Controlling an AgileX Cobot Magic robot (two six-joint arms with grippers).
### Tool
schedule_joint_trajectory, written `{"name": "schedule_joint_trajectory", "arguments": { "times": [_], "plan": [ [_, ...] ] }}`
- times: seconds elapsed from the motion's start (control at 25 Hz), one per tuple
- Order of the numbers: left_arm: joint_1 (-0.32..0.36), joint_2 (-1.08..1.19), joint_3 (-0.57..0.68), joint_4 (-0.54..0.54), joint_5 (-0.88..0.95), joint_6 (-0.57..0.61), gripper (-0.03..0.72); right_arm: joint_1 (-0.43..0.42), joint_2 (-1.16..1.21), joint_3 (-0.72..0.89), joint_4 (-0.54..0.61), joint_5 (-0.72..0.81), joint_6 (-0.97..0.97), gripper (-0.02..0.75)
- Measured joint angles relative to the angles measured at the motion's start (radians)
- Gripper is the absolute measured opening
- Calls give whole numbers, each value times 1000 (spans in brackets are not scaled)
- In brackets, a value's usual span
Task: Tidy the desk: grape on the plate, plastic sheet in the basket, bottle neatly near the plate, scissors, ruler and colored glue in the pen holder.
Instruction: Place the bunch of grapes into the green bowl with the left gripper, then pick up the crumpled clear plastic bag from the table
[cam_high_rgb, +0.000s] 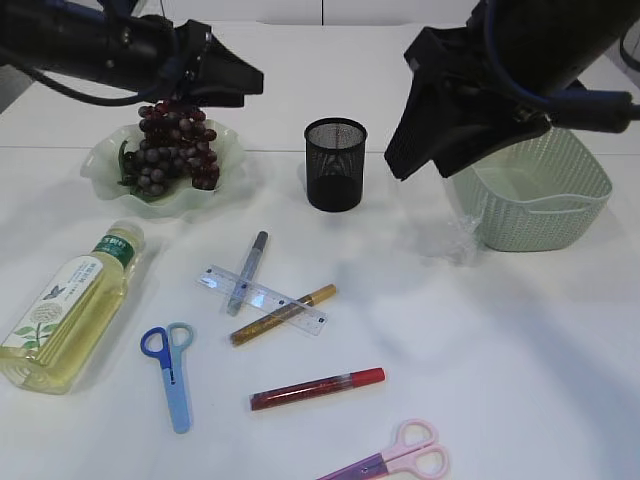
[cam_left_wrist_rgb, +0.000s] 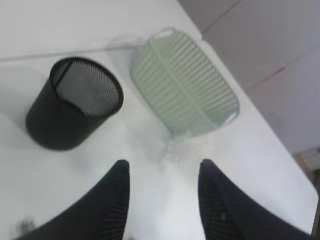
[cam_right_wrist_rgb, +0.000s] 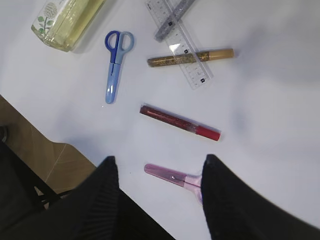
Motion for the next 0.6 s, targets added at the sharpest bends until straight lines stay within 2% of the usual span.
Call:
{"name": "schedule_joint_trajectory", "arguments": {
  "times": [0.32,0.44,0.6],
  "plan": [
    [2,-132,0,603,109,-382,365,0,0,0,-80,0,25,425],
    [2,-195,0,763,159,-543,370,0,-6,0,-101,2,42,425],
    [2,-248,-2,913,258,-707,372,0,-36,0,-118,2,84,425]
  ]
}}
